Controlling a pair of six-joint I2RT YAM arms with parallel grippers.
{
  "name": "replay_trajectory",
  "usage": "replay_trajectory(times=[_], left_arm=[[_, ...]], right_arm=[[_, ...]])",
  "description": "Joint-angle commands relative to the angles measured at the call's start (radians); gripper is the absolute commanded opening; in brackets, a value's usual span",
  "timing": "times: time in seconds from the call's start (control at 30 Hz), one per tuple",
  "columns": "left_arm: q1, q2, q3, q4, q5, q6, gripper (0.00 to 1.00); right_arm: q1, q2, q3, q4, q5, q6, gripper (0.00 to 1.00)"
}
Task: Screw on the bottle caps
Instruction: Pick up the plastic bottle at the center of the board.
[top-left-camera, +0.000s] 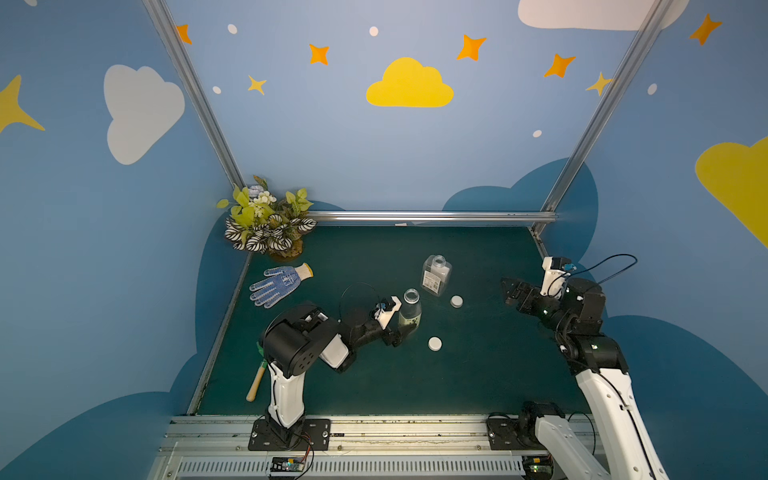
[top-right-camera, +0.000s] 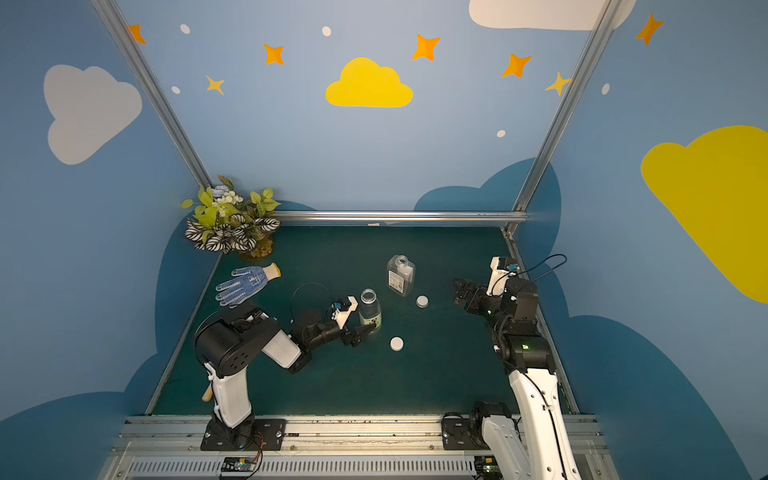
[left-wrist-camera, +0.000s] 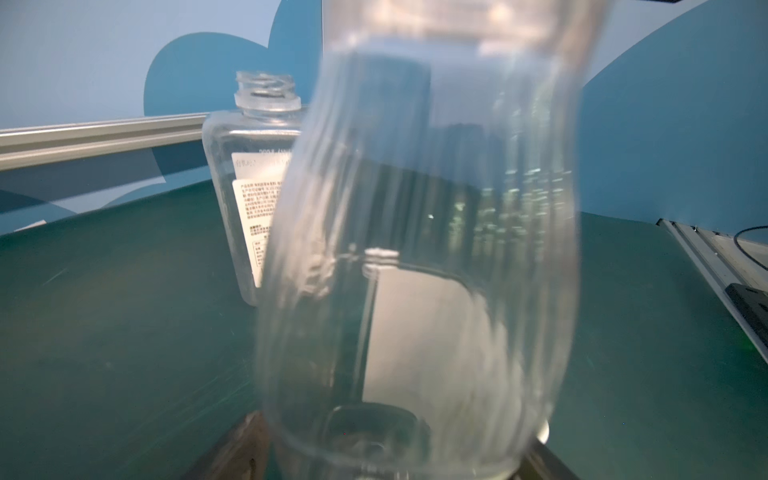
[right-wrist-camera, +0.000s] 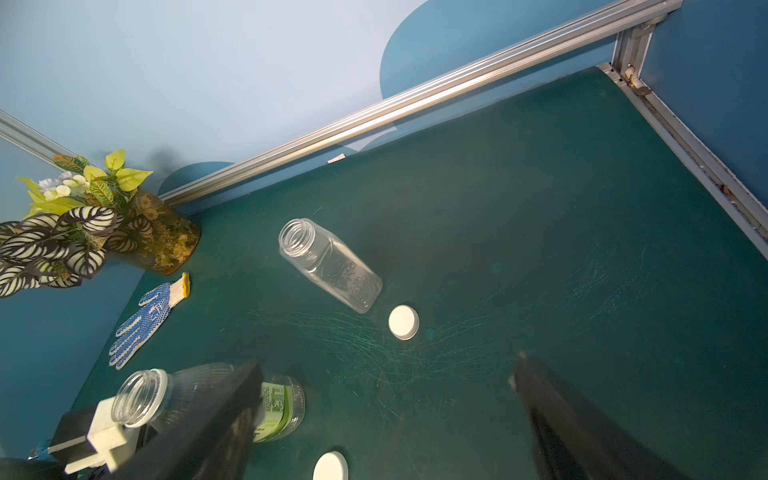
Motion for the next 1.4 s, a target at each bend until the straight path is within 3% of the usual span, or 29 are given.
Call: replay_trajectory(times=[0.0, 0.3, 0.63, 0.83, 1.13, 1.37], left_arm=[[-0.003, 0.033, 0.034, 0.008, 0.01, -0.01, 0.86], [-0.005, 0.046, 0.043, 0.009, 0.013, -0.004, 0.82], [-0.005, 0.022, 0.028, 0.008, 0.017, 0.0, 0.62], [-0.011, -0.011, 0.0, 0.008, -0.017, 0.014, 0.55], [-0.013, -0.142, -0.011, 0.008, -0.087, 0.034, 0.54], [-0.014, -0.28, -0.011, -0.005, -0.162, 0.049, 0.54]], right_arm=[[0.004, -0.016, -0.01, 0.019, -0.009, -0.016, 0.98], [0.003, -0.014, -0.01, 0.022, -0.01, -0.018, 0.98], [0.003, -0.011, -0.003, 0.01, -0.021, -0.038, 0.98], [0.003, -0.001, 0.006, -0.005, -0.024, -0.048, 0.98], [0.048, 0.096, 0.185, -0.334, -0.003, -0.161, 0.98], [0.232, 0.195, 0.249, -0.557, 0.153, -0.13, 0.97]])
